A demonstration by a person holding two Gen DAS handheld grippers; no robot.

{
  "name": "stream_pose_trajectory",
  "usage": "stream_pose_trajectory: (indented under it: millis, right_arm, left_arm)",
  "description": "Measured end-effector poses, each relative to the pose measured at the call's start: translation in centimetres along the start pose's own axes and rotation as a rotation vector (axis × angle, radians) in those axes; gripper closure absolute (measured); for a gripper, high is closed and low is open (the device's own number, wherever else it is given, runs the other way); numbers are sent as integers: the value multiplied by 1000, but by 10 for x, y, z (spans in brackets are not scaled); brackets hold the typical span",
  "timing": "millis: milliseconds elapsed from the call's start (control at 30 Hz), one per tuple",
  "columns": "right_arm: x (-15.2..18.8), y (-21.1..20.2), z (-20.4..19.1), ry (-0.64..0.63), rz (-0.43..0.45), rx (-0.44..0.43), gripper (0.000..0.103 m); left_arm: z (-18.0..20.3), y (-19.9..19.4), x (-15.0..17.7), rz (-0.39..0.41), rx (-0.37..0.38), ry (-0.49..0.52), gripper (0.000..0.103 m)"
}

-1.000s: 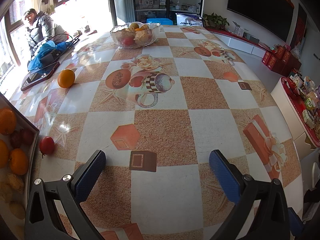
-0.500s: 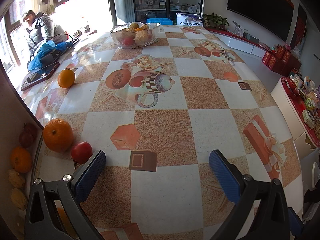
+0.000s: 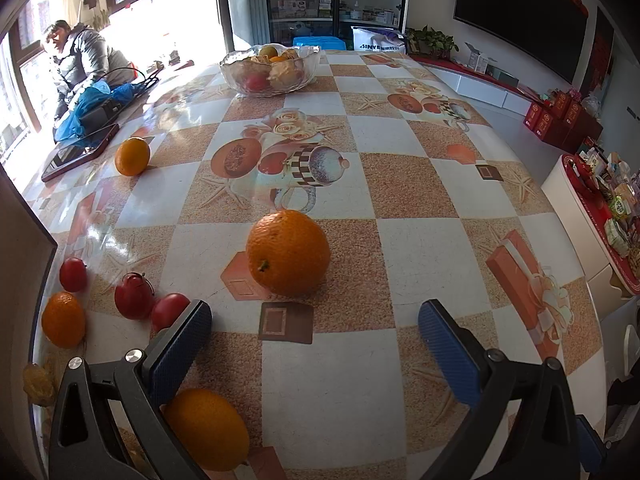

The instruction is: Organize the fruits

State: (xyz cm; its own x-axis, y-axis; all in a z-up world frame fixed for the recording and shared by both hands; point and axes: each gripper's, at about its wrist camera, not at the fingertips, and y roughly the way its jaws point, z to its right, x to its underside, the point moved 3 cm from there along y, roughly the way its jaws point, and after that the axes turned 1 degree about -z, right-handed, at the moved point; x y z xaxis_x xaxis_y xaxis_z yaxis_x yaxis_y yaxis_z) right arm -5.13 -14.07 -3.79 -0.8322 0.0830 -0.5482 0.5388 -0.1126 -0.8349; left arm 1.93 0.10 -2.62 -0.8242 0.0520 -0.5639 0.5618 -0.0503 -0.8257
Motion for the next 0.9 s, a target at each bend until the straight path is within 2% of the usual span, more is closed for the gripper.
stream_pose_trajectory:
  millis: [900]
  right_arm:
    - [0,0,0,1,2,-1,0]
  left_arm:
    - [-1,-1,1,0,0,0,0]
